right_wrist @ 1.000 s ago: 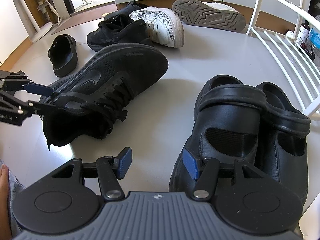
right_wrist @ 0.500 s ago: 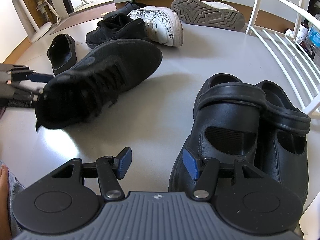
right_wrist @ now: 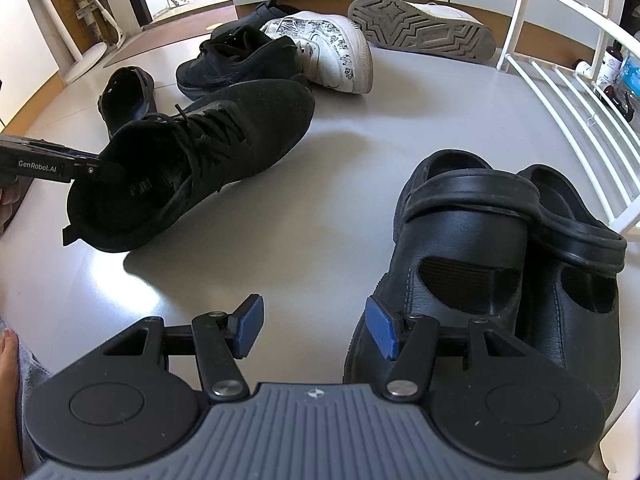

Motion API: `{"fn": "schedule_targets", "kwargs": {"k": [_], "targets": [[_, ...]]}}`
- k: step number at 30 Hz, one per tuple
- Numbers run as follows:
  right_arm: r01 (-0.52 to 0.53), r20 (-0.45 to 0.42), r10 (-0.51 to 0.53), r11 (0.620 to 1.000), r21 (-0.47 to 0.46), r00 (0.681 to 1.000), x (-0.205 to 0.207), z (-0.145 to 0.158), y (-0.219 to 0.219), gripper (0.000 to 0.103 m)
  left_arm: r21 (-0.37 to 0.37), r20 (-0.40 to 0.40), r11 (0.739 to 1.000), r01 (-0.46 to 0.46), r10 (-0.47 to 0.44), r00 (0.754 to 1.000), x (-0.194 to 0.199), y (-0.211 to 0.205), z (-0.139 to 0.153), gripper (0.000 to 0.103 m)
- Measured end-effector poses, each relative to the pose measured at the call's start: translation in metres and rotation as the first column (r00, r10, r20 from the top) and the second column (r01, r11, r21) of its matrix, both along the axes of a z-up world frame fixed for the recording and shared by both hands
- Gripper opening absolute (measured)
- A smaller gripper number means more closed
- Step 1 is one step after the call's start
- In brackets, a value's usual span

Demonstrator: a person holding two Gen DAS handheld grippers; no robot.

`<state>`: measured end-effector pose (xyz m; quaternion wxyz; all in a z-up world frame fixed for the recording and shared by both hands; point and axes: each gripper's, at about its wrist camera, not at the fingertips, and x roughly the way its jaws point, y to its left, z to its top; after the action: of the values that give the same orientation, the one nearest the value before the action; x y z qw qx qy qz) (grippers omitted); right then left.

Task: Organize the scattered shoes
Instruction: 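Lift the black sneaker with the left gripper and carry it toward the clogs, then grasp the black sneaker with the right gripper while the left gripper holds it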

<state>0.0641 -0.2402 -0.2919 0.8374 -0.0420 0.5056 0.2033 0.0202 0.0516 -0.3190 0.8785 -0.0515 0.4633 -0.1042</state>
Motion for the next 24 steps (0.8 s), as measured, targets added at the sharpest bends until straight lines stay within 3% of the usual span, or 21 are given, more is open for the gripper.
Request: {"fn": "schedule_targets", "kwargs": {"k": [8,16,18,19,22,24], "targets": [[-0.01,-0.003,0.01,1.0,0.005,1.0,0.0,0.0,0.003,0.062,-0.073,-0.009,0.995,0.064,-0.065,0.998,-0.001,-0.006,-0.007,0.048],[-0.028,0.009,0.028,0.999,0.016,1.0,0.004,0.003,0.007,0.062,-0.155,-0.069,0.984,0.082,-0.094,0.993,-0.002,-0.006,-0.016,0.048],[-0.033,0.013,0.033,0.999,0.019,0.999,0.005,0.004,0.009,0.062,-0.161,-0.081,0.983,0.083,-0.097,0.992,-0.003,-0.004,-0.018,0.041],[-0.036,0.014,0.036,0.999,0.02,0.999,0.005,0.004,0.009,0.062,-0.159,-0.085,0.983,0.091,-0.106,0.991,-0.004,-0.003,-0.018,0.03],[-0.043,0.02,0.043,0.999,0.024,0.999,0.007,0.005,0.011,0.062,-0.107,-0.083,0.99,0.091,-0.1,0.992,-0.006,0.001,-0.015,0.031],[-0.048,0.023,0.048,0.998,0.027,0.999,0.008,0.006,0.012,0.062,-0.136,-0.071,0.988,0.076,-0.086,0.994,-0.008,0.008,-0.011,0.037]]}}
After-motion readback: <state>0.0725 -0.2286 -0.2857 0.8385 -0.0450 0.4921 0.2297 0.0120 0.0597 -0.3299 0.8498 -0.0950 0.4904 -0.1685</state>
